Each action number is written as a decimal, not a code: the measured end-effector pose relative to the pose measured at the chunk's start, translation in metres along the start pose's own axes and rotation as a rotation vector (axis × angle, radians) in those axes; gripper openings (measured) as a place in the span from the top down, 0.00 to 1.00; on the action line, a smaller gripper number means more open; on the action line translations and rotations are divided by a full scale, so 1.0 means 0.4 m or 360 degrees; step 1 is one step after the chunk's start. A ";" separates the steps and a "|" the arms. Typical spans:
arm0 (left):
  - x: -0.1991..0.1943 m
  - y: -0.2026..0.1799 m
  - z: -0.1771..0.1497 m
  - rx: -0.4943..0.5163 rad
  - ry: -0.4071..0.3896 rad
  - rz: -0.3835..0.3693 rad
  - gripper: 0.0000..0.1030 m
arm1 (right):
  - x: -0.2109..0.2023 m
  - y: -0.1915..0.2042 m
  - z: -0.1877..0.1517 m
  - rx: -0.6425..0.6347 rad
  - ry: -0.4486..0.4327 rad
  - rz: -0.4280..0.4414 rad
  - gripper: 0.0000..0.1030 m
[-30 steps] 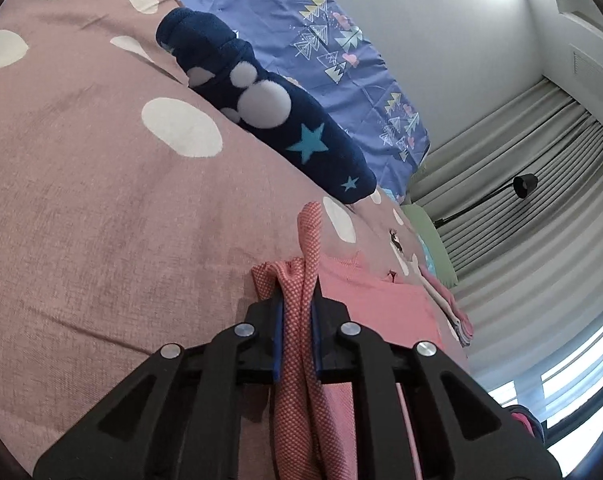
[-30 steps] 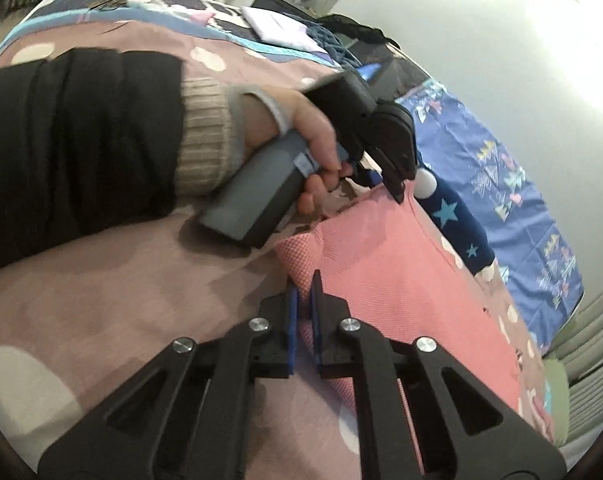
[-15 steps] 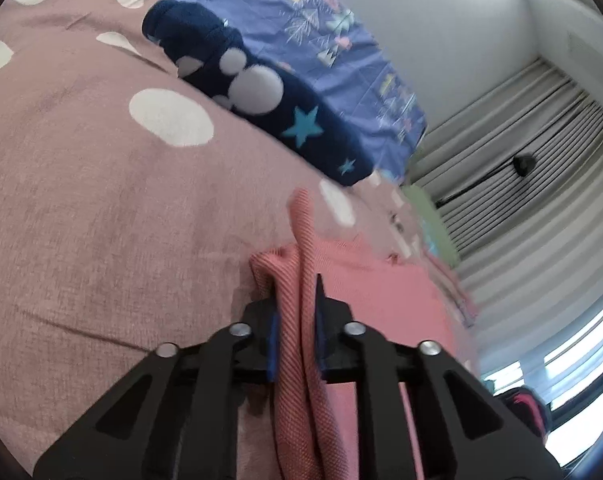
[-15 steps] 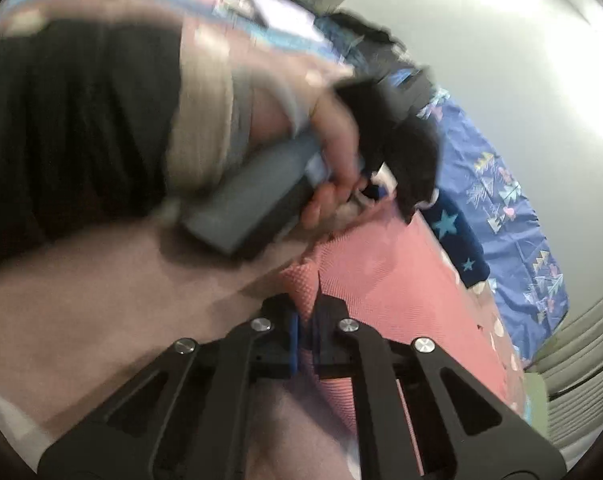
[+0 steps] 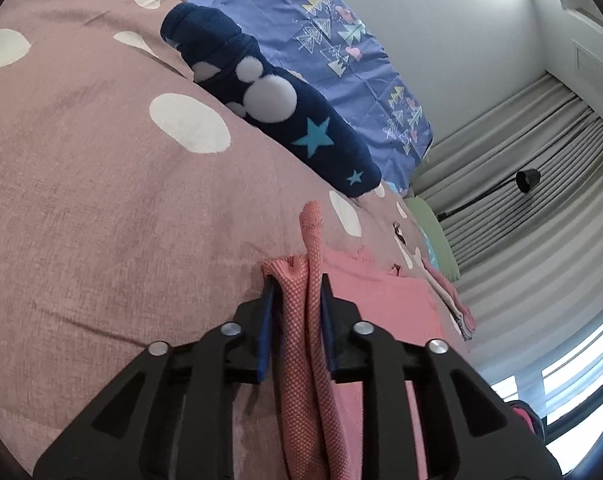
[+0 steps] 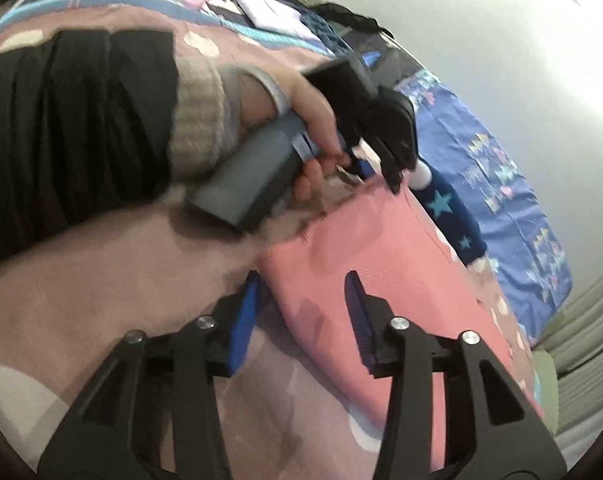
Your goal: Fold small clothes
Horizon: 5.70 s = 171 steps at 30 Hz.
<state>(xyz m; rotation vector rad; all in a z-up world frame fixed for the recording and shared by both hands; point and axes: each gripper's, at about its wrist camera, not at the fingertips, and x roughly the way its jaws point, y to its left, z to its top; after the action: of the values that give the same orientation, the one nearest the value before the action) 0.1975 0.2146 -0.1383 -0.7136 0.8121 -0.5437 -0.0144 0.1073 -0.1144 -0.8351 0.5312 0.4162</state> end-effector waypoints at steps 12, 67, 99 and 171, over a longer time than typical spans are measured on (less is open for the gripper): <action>0.018 -0.020 -0.006 0.0082 0.0044 0.0055 0.79 | 0.076 -0.021 0.038 0.0092 0.0061 0.0109 0.84; 0.144 -0.497 -0.002 0.0588 0.0098 0.0569 0.90 | -0.158 -0.489 -0.287 0.1513 -0.0456 0.0634 0.96; 0.620 -0.834 -0.219 0.1136 0.0372 0.0865 0.90 | -0.173 -0.699 -0.725 0.2110 -0.0462 0.0448 0.96; 0.042 -0.659 -0.565 0.1227 0.0194 0.0624 0.54 | -0.211 -0.697 -0.730 0.1884 -0.0190 0.0346 0.88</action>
<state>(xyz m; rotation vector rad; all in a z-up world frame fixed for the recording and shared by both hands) -0.0166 -0.0473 -0.0585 0.1880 0.7512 -0.4927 -0.0112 -0.3023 -0.0639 0.3860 0.6387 0.2720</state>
